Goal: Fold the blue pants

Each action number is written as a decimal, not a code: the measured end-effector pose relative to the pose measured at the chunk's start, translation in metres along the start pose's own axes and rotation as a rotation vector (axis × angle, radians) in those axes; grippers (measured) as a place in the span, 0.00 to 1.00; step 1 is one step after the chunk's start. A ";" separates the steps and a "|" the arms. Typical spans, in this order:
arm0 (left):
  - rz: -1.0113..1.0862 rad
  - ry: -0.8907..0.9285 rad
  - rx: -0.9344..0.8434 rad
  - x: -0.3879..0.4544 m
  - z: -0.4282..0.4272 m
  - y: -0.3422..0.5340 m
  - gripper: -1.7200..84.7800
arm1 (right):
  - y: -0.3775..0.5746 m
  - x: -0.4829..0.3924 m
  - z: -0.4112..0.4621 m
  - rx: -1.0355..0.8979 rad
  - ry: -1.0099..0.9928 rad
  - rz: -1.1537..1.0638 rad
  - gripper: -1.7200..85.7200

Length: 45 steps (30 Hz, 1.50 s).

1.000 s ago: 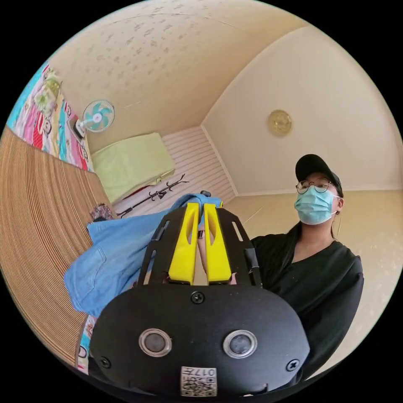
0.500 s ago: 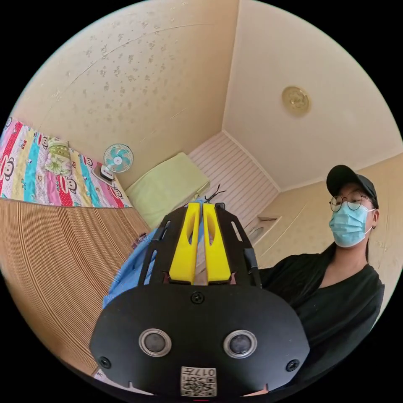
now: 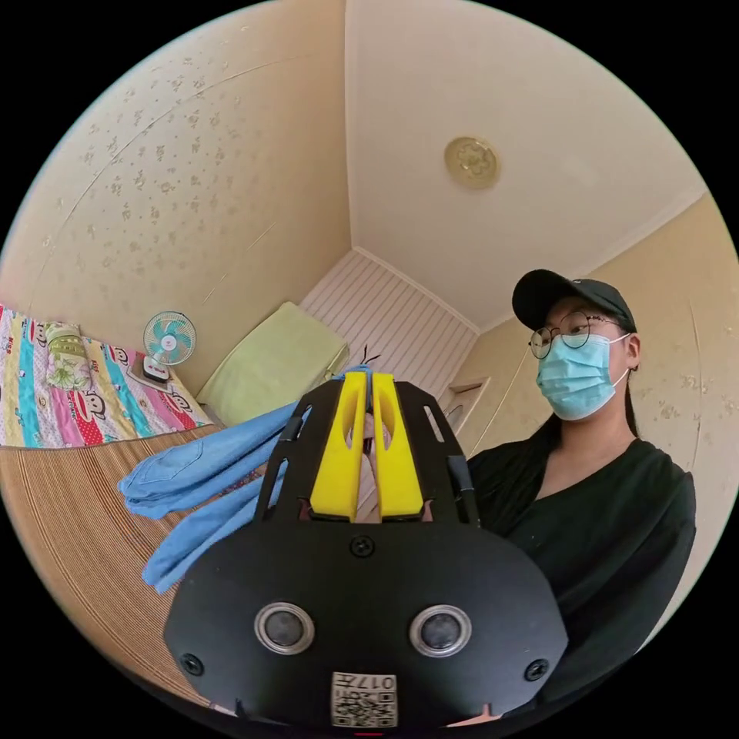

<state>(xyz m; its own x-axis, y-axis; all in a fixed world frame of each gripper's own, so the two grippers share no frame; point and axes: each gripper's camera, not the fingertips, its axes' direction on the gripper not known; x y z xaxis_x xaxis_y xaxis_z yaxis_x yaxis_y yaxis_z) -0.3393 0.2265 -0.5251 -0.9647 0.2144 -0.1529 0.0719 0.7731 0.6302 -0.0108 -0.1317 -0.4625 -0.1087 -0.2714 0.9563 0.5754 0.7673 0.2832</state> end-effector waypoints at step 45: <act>-1.069 -0.728 -0.416 -0.703 0.005 0.230 0.17 | 0.323 0.604 0.055 -0.384 0.283 1.063 0.18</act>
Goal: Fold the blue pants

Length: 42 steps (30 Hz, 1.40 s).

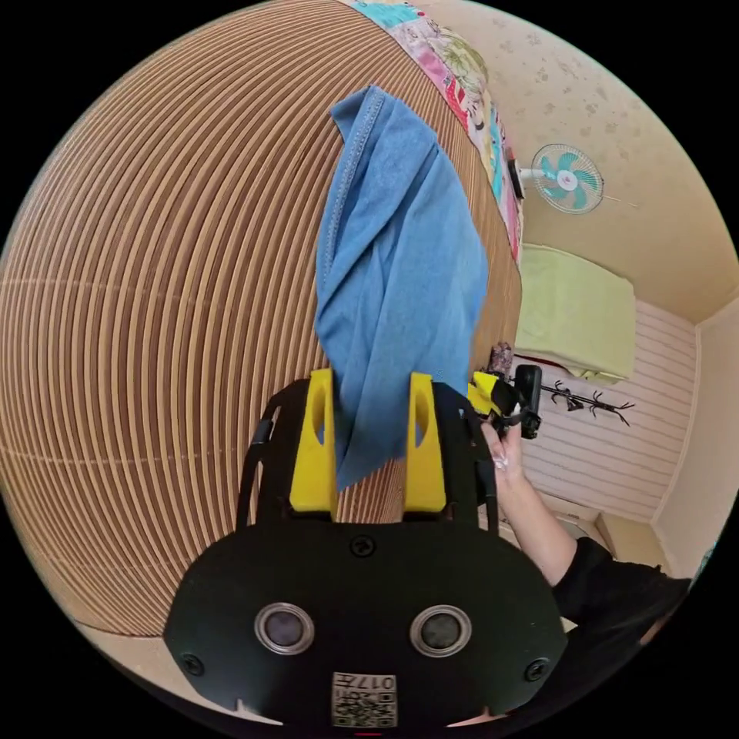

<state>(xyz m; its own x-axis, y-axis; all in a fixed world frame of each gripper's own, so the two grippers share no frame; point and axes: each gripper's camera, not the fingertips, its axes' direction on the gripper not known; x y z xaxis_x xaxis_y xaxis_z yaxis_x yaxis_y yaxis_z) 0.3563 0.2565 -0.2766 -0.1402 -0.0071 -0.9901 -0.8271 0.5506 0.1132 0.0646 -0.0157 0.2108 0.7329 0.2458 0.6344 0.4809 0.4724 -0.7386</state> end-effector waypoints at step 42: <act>-0.066 -0.692 -0.291 0.002 -0.207 0.228 0.11 | 0.272 -0.192 -0.159 0.465 0.693 0.326 0.02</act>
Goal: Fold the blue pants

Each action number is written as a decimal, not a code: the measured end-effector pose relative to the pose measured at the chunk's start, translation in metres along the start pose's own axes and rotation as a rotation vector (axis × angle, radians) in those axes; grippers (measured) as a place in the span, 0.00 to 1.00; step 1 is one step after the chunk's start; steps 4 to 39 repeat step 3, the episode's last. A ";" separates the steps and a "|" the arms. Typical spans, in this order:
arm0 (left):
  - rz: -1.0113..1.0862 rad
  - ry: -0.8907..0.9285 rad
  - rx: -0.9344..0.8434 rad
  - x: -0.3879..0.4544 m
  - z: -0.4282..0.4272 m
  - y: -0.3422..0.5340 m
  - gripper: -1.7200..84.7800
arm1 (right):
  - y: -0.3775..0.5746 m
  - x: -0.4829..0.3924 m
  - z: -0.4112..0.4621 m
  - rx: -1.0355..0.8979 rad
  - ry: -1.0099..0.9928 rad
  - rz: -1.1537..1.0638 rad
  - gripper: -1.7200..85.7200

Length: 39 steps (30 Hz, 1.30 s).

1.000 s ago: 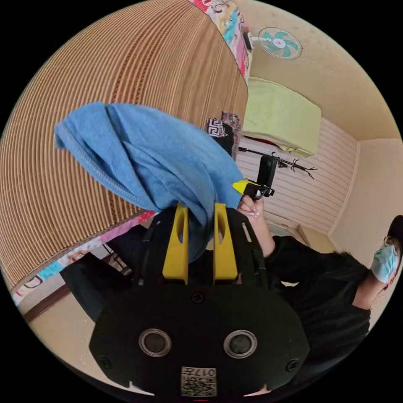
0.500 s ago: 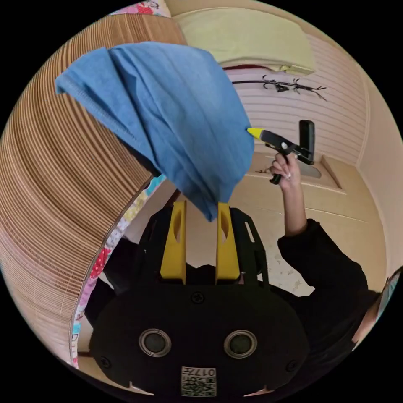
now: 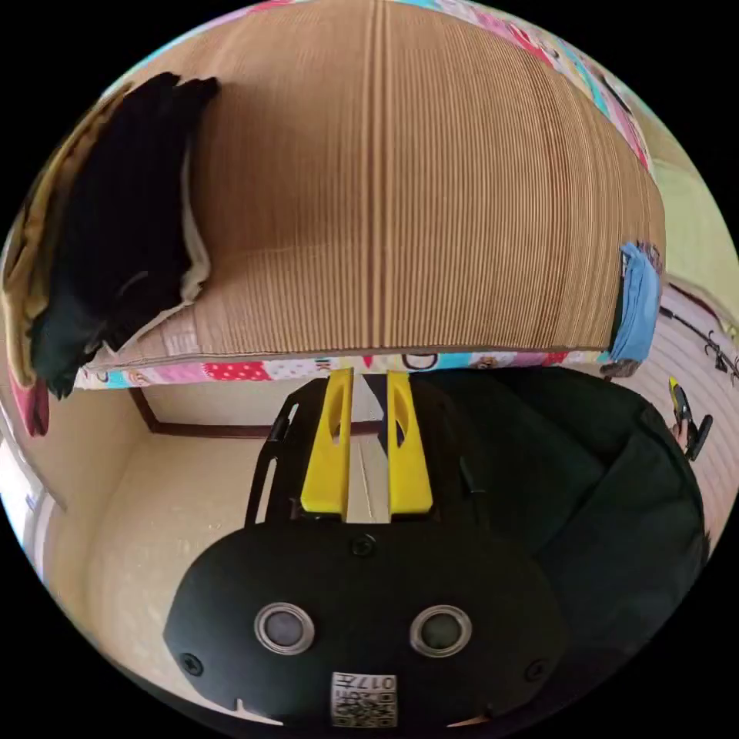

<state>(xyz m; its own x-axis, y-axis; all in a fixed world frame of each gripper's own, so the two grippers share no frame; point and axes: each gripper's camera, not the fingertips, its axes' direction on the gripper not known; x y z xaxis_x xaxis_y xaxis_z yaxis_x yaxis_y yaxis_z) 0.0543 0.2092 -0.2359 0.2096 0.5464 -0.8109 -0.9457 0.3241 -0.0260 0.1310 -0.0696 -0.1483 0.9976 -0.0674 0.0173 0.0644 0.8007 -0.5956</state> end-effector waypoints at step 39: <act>-0.152 0.054 0.293 -0.062 -0.056 0.060 0.12 | -0.009 -0.066 -0.027 0.156 -0.037 -0.047 0.02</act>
